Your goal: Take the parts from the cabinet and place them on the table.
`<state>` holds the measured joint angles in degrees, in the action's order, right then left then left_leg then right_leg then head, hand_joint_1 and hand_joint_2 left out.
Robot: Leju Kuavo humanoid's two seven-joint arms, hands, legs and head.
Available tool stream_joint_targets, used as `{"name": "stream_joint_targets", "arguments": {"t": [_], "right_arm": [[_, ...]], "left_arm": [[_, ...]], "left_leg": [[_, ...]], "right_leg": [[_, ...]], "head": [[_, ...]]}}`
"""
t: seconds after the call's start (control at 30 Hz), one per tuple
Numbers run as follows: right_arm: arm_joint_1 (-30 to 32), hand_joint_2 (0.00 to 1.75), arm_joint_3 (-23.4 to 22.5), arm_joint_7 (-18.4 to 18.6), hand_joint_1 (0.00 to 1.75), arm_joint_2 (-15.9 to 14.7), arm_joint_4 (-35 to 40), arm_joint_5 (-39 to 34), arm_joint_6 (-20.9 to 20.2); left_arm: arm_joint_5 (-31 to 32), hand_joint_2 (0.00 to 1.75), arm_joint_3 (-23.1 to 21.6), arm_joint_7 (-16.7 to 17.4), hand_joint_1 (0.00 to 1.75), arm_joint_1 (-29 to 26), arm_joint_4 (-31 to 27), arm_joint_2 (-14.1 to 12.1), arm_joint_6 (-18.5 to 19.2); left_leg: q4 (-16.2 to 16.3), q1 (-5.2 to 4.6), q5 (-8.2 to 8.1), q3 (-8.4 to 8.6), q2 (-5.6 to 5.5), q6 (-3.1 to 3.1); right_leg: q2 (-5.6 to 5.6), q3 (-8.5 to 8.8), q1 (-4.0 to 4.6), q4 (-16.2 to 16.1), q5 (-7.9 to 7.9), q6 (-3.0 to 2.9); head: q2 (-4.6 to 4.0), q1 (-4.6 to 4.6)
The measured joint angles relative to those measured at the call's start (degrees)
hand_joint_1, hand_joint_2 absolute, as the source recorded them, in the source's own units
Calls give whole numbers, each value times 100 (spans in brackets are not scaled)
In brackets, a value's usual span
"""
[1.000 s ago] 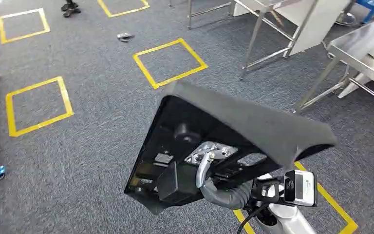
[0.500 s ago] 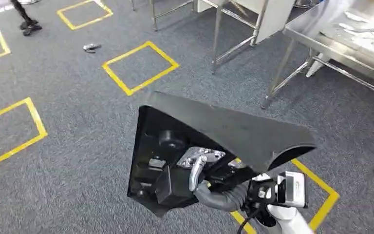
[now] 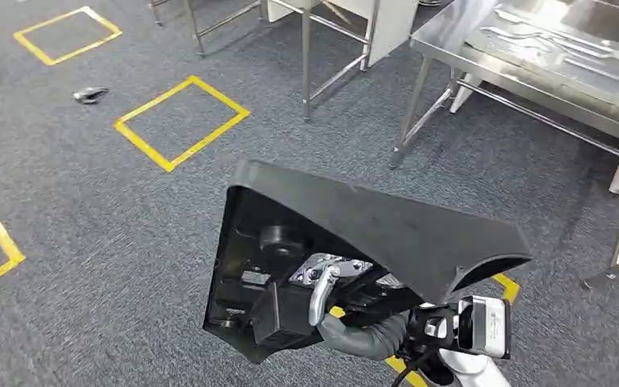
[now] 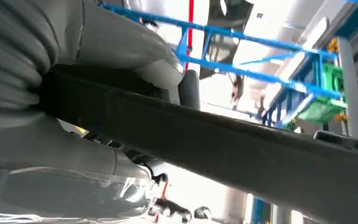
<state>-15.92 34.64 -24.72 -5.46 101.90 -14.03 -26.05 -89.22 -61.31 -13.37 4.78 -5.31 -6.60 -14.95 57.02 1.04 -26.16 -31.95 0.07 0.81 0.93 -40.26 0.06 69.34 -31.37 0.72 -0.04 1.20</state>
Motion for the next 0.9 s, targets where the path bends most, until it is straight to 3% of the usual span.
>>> {"name": "stream_joint_targets", "arguments": {"t": [0.03,0.07,0.1,0.13,0.17,0.2,0.23,0.27,0.37,0.4,0.43,0.47,0.53,0.57,0.6,0.63,0.67,0.7,0.73,0.77,0.87,0.9], "right_arm": [[26,175,0,-2,162,-2,0,-4,7],[49,175,0,-9,162,-11,-2,-7,2],[67,175,0,-20,162,-15,-4,-15,-28],[70,175,0,-26,162,-17,-4,-17,-57],[70,175,0,-35,162,-22,-4,-20,-87],[70,175,0,-44,162,-26,-4,-20,-92],[70,175,-2,-50,162,-33,-4,-20,-92],[79,175,-2,-55,162,-35,-7,-11,-94],[151,175,-24,-162,162,-96,-33,15,-120],[172,175,-37,-170,162,-114,-31,18,-151],[181,175,-48,-188,162,-125,-35,15,-177],[179,175,-48,-207,162,-125,-46,17,-184],[197,175,-48,-236,162,-127,-79,18,-188],[214,175,-48,-236,162,-129,-96,22,-183],[226,175,-48,-236,162,-129,-107,22,-175],[226,175,-48,-236,162,-129,-114,22,-164],[226,175,-48,-236,162,-129,-114,22,-155],[225,175,-48,-236,162,-127,-111,22,-144],[227,175,-48,-236,162,-127,-111,22,-127],[219,175,-48,-234,162,-127,-111,22,-107],[240,175,-52,-232,162,-127,-107,22,-76],[241,175,-57,-232,162,-131,-105,22,-74]], "left_arm": [[-2,175,-11,0,0,-19,2,-7,-15],[-7,175,-29,0,0,-30,2,-20,-31],[-9,175,-40,-2,0,-31,2,-26,-46],[-11,175,-46,-22,0,-29,2,-29,-48],[-11,175,-53,-76,0,-21,2,-31,-48],[-11,175,-53,-122,0,-15,2,-37,-46],[-11,175,-53,-155,0,-18,4,-57,-44],[-13,175,-53,-177,0,-21,4,-61,-35],[-11,175,-50,-241,0,1,9,-116,-29],[-11,175,-44,-256,0,14,9,-136,-29],[-13,175,-31,-260,0,18,9,-144,-26],[-13,175,-29,-258,0,15,9,-147,-24],[-13,175,-29,-245,0,-16,13,-171,-24],[-13,175,-29,-236,0,-35,13,-179,-24],[-13,175,-29,-236,0,-46,13,-179,-20],[-13,175,-29,-236,0,-47,13,-179,-9],[-13,175,-29,-238,0,-37,13,-179,4],[-13,175,-29,-245,0,-31,13,-182,15],[-13,175,-29,-258,0,-33,13,-186,31],[-13,175,-29,-271,0,-33,15,-201,67],[-13,175,-31,-299,0,-6,15,-208,111],[-13,175,-31,-306,0,7,13,-203,120]], "left_leg": [[1,-2,-7,0,84,-1],[4,-1,-15,-1,161,-6],[5,1,-25,5,243,-14],[7,1,-39,18,316,-27],[11,3,-57,40,388,-46],[14,3,-82,72,441,-72],[18,-22,-108,99,492,-110],[46,-55,-143,103,539,-154],[14,-48,-179,175,755,-244],[69,-27,-243,170,720,-287],[208,-9,-348,144,410,-312],[531,2,-546,-4,190,-314],[1448,8,-946,-466,52,-330],[1792,7,-1013,-657,43,-336],[1817,7,-916,-710,42,-333],[1591,7,-702,-648,34,-322],[1145,9,-411,-482,10,-303],[640,13,-137,-274,-89,-279],[234,15,-44,-117,-320,-234],[128,32,-104,-65,-471,-217],[142,-25,-85,-49,-305,-142],[58,42,-41,-22,-225,-85]], "right_leg": [[-25,-219,-27,431,-160,21],[-33,-350,-48,674,-200,42],[-48,-342,-76,641,-102,61],[-76,-196,-94,341,110,69],[-136,69,-98,-150,364,65],[-299,355,-86,-659,576,46],[-616,533,-46,-1015,574,20],[-552,536,-1,-1052,580,-30],[-324,510,17,-1050,569,-126],[-250,555,-45,-1101,603,-183],[-211,568,-43,-1106,600,-195],[-164,566,-45,-1103,601,-245],[-6,562,-31,-1096,605,-259],[83,561,-20,-1085,600,-266],[168,563,-17,-1072,596,-270],[250,564,-16,-1058,592,-269],[328,570,-17,-1048,587,-262],[399,575,-20,-1039,581,-250],[461,570,-31,-1026,572,-232],[522,530,-6,-995,569,-194],[686,498,-77,-1038,623,-66],[749,496,-31,-1044,626,-18]], "head": [[0,-2],[0,2],[0,0],[0,0],[0,0],[0,2],[0,7],[0,-11],[0,-11],[0,-15],[0,-17],[0,-26],[0,-28],[0,-28],[0,-26],[0,-28],[0,-28],[0,-28],[0,-26],[0,-17],[0,-26],[0,-22]]}}
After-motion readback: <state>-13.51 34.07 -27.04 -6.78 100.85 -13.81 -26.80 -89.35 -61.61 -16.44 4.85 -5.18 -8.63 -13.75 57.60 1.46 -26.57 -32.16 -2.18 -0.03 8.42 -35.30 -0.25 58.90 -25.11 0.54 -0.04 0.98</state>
